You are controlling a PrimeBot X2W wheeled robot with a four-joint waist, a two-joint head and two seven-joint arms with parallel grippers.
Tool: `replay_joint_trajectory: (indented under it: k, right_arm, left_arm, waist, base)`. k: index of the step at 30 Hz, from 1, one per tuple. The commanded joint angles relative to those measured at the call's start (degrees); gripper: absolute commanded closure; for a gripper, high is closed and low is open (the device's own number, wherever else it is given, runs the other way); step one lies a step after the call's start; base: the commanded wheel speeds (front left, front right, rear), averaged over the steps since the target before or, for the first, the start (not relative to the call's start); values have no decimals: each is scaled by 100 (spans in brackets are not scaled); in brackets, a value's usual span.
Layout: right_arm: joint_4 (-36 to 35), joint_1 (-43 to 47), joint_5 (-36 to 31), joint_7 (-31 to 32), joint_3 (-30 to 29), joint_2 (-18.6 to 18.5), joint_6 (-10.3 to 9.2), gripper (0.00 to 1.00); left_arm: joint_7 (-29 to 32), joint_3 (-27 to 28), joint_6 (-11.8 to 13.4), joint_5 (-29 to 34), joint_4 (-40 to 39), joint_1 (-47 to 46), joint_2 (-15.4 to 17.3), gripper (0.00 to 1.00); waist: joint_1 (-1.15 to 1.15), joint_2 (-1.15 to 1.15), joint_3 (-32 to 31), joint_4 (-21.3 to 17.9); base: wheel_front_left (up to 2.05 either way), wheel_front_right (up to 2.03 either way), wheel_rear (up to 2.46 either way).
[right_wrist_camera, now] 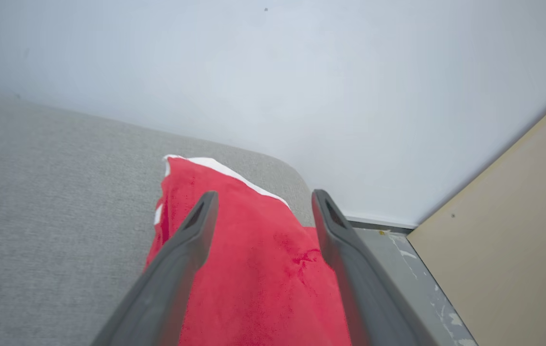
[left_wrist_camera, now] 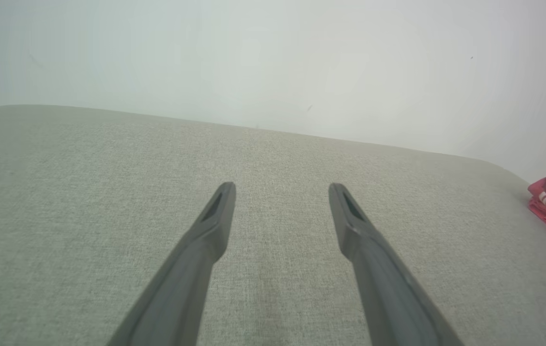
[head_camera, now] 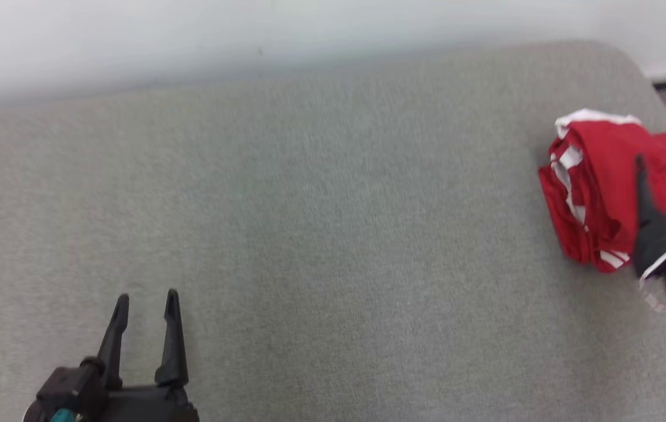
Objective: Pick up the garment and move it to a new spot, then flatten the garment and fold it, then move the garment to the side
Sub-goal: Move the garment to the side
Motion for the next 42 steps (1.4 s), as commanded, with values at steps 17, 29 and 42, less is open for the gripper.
replay_joint_trajectory:
  k: [17,29,42]
  right_arm:
    - [-2621,2837,985,-469,124,1294,-17,0]
    - [-2719,3670,1154,-476,295,1761,-17,0]
    - [-2636,3725,1123,-417,248,1890,-17,0]
  left_arm:
    - [-2,526,96,204,337,781,1,0]
    - [-1,597,-16,397,567,910,1,0]
    - [-1,489,20,325,615,861,0,0]
  waist:
    - [1,0,-1411,467]
    - [1,0,-1538,519]
    - [1,0,-1578,437]
  base:
    - [0,0,0]
    - [0,0,0]
    - [0,0,0]
